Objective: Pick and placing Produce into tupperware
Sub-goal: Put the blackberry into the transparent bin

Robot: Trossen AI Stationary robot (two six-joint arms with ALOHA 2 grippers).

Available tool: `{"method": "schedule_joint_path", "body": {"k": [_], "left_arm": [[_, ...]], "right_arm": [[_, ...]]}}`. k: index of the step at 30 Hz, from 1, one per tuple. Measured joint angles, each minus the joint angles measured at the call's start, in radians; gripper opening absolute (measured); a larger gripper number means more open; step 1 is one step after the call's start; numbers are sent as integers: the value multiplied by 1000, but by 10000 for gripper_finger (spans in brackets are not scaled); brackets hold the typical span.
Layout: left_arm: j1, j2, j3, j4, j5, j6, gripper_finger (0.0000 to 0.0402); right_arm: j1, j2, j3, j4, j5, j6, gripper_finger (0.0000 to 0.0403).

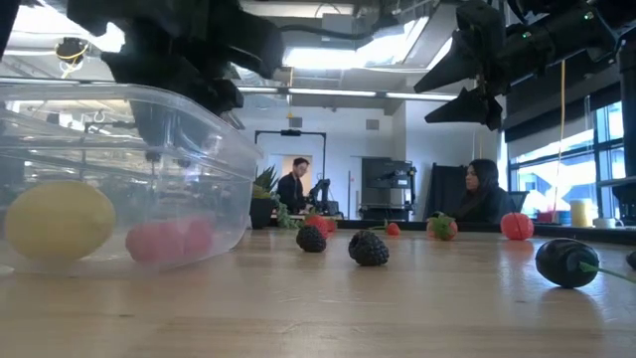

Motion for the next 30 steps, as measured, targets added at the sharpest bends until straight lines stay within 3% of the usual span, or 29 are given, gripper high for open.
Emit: {"method": "schedule_joint_path", "body": {"k": [5,14,26,30], "left_arm": [[28,-70,0,-18,-6,5,265],[109,-266,0,-6,-64,54,267],[311,-614,-3,250,-114,196,269],[367,-721,-113,387,-114,214,268]], "right_arm": [[0,0,0,0,0,-1,303],[0,0,0,3,0,-46,303],[9,1,1,151,-26,-200,303],[29,10,74,102,-29,-270,303]]}}
